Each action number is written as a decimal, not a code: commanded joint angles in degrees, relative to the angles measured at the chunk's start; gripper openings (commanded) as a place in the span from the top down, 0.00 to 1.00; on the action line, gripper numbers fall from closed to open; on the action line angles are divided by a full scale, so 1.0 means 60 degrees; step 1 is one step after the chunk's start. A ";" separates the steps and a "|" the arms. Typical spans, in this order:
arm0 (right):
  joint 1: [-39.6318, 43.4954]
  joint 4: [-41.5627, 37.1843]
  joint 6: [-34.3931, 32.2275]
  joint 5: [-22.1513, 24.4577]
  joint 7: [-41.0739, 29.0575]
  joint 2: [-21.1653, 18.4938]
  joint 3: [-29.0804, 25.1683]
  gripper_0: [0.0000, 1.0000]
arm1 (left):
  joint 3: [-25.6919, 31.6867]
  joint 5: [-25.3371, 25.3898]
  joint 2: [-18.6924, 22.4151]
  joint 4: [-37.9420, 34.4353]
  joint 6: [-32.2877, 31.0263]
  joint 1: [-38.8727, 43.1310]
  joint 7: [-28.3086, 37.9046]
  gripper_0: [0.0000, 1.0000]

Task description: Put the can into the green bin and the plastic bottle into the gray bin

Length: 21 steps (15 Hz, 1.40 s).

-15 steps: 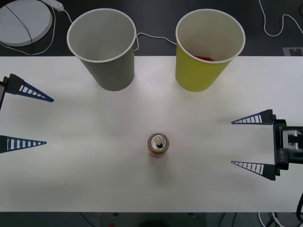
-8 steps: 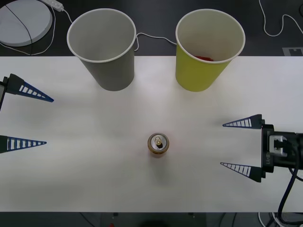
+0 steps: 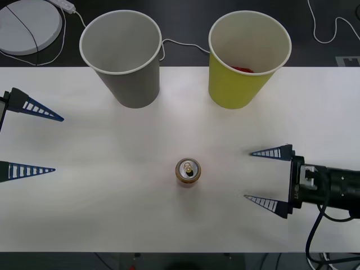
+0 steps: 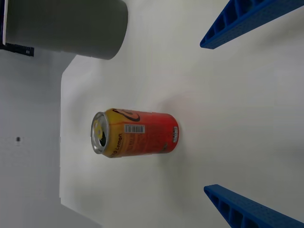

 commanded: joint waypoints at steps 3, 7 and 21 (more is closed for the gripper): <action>-0.0196 0.0482 0.0065 -0.0205 0.0052 0.0280 0.0492 0.00 | 0.0000 0.0000 0.0000 0.0000 0.0000 0.0000 0.0000 0.00; -0.0211 0.0497 0.0739 -0.0440 0.0081 0.0587 0.1093 0.00 | 0.0000 0.0000 0.0000 0.0000 0.0000 0.0000 0.0000 0.00; -0.0636 0.0482 0.3229 -0.1084 0.0199 0.1305 0.3276 0.00 | 0.0000 0.0000 0.0000 0.0000 0.0000 0.0000 0.0000 0.00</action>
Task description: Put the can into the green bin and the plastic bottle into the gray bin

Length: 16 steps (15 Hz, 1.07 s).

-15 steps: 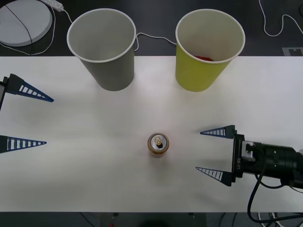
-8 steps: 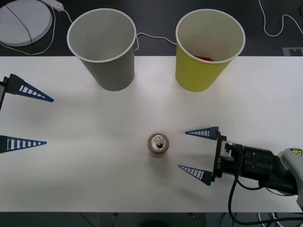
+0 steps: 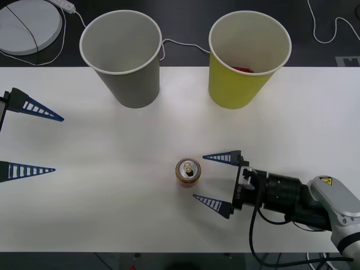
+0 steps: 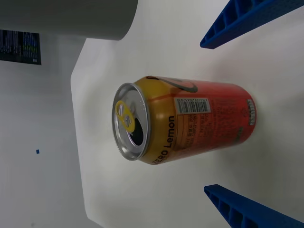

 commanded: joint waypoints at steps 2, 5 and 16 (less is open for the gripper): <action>-0.0180 -0.0003 0.0552 -0.0059 0.0003 0.0173 0.0479 0.00 | 0.0000 0.0000 0.0000 0.0000 0.0000 0.0000 0.0000 0.00; -0.0297 -0.0003 0.1079 -0.0161 0.0003 0.0305 0.0874 0.00 | 0.0000 0.0000 0.0000 0.0000 0.0000 0.0000 0.0000 0.00; -0.0532 -0.0003 0.1914 -0.0542 0.0135 0.0408 0.1504 0.98 | 0.0000 0.0000 0.0000 0.0000 0.0000 0.0000 0.0000 0.00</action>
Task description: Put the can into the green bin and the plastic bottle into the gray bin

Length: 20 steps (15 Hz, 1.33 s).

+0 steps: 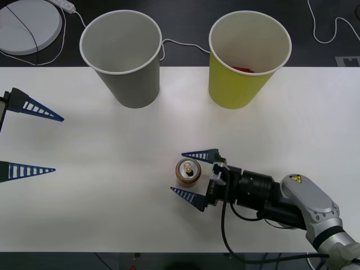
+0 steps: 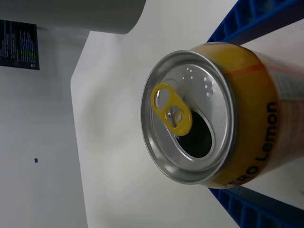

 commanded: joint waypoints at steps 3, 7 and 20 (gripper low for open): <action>-0.0023 -0.0001 0.0024 0.0006 -0.0065 -0.0004 0.0025 1.00 | 0.0000 0.0000 0.0000 0.0000 0.0000 0.0000 0.0000 0.00; -0.0111 -0.0001 -0.0108 -0.0008 -0.0270 -0.0151 -0.0033 1.00 | 0.0000 0.0000 0.0000 0.0000 0.0000 0.0000 0.0000 0.00; -0.0067 -0.3766 0.0097 0.3859 -0.7155 -0.2245 -0.0736 1.00 | 0.0000 0.0000 0.0000 0.0000 0.0000 0.0000 0.0000 0.00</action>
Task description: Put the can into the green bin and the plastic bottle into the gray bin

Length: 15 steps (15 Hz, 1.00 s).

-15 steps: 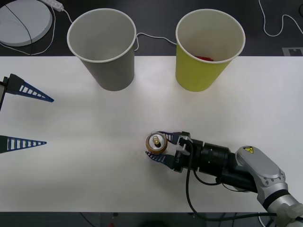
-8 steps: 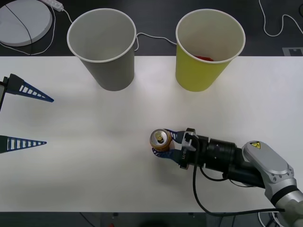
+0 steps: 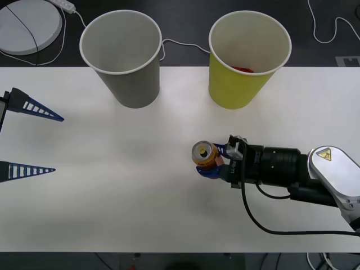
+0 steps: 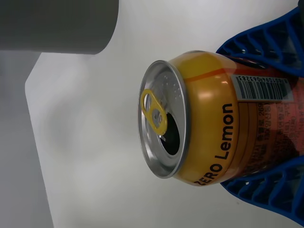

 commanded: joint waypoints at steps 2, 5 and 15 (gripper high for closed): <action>0.0015 -0.1103 0.0012 0.0827 -0.2407 -0.0652 -0.0177 1.00 | 0.0000 0.0000 0.0000 0.0000 0.0000 0.0000 0.0000 0.00; 0.0293 -0.2085 -0.0017 0.1340 -0.4135 -0.1165 -0.0558 1.00 | 0.0000 0.0000 0.0000 0.0000 0.0000 0.0000 0.0000 0.00; 0.0616 -0.4736 -0.3957 0.2439 -0.9760 -0.2410 -0.4337 1.00 | 0.0000 0.0000 0.0000 0.0000 0.0000 0.0000 0.0000 0.00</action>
